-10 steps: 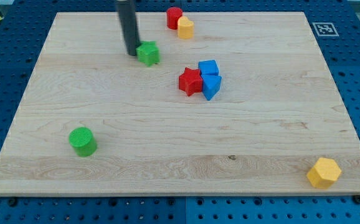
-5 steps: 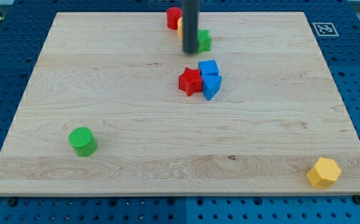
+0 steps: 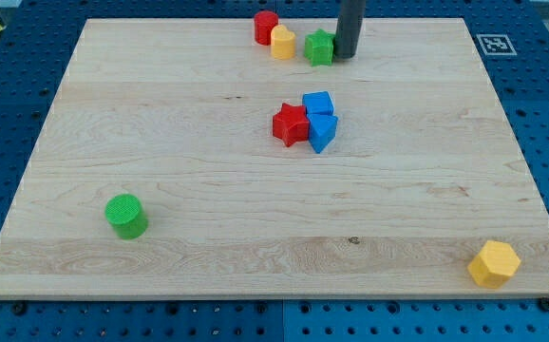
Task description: Place the green star right to the red circle
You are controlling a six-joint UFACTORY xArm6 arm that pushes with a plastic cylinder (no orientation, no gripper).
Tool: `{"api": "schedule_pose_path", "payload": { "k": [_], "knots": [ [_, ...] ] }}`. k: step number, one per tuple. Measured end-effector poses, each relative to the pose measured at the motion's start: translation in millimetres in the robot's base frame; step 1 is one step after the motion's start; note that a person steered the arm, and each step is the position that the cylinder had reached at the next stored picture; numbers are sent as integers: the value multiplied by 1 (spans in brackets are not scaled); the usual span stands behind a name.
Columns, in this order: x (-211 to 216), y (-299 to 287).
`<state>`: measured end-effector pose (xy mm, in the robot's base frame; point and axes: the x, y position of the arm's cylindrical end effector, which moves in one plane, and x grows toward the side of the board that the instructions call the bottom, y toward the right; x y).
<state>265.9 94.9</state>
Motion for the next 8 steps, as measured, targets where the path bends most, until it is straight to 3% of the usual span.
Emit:
{"api": "schedule_pose_path", "payload": {
  "k": [2,3,5,7,8],
  "knots": [
    [46,3],
    [53,-26],
    [-2,-41],
    [3,-9],
    [-22,0]
  ]
}}
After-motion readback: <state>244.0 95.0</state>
